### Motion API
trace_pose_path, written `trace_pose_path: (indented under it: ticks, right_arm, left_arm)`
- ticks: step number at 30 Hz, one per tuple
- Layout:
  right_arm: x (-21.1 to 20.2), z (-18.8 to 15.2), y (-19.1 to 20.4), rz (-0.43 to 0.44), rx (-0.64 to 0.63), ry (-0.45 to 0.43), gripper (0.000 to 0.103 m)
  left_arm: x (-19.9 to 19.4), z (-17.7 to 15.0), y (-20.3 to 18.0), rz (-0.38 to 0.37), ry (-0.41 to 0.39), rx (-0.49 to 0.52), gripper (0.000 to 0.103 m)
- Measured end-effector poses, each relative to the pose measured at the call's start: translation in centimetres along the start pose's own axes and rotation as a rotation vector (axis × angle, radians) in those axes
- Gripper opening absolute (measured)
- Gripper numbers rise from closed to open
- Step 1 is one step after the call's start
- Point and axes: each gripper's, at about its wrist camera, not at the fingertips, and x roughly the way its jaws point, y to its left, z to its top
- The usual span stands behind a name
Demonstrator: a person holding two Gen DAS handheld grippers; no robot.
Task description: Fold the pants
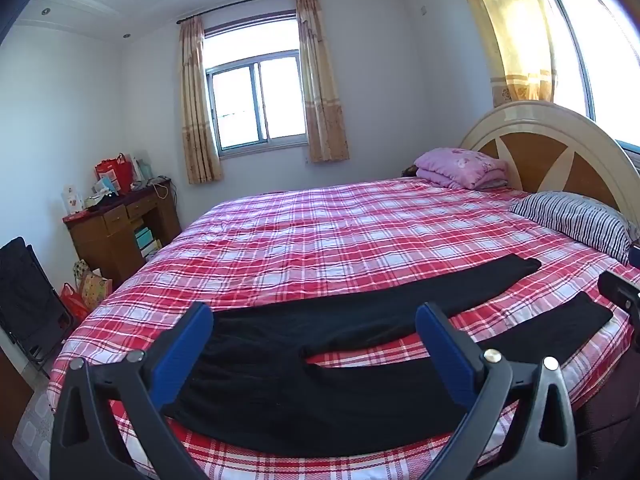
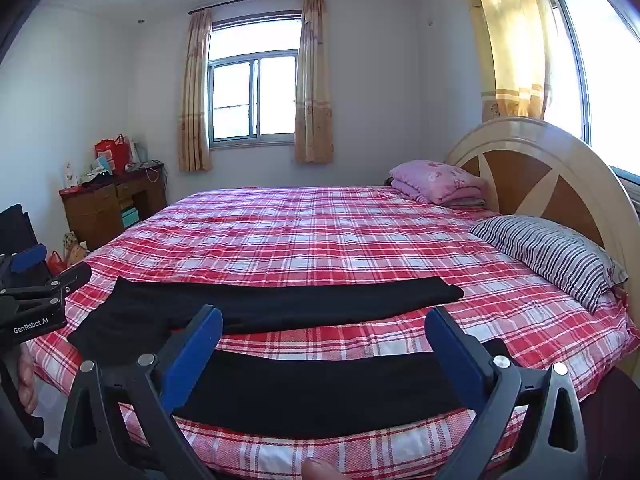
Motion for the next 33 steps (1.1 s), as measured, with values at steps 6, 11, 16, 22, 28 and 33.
trace_pose_path:
  ticks: [6, 11, 16, 22, 28, 33]
  right_arm:
    - [0.01, 0.00, -0.01, 0.000, -0.003, 0.010, 0.102]
    - [0.00, 0.02, 0.03, 0.000, -0.004, 0.008, 0.102]
    - [0.24, -0.09, 0.18, 0.002, -0.005, 0.010, 0.102]
    - [0.32, -0.76, -0.08, 0.002, -0.009, 0.012, 0.102]
    - [0.43, -0.79, 0.18, 0.000, -0.014, 0.017, 0.102]
    - [0.47, -0.75, 0.41, -0.001, -0.016, 0.018, 0.102]
  left_arm:
    - [0.10, -0.08, -0.38, 0.006, -0.013, 0.021, 0.103]
    - [-0.01, -0.46, -0.68, 0.012, -0.010, 0.015, 0.103]
    - [0.17, -0.24, -0.24, 0.006, 0.000, 0.005, 0.103]
    - [0.32, -0.19, -0.16, 0.006, 0.004, 0.003, 0.103]
    - [0.35, -0.18, -0.14, 0.005, 0.006, 0.002, 0.103]
    - [0.36, -0.19, -0.13, 0.006, 0.006, 0.002, 0.103]
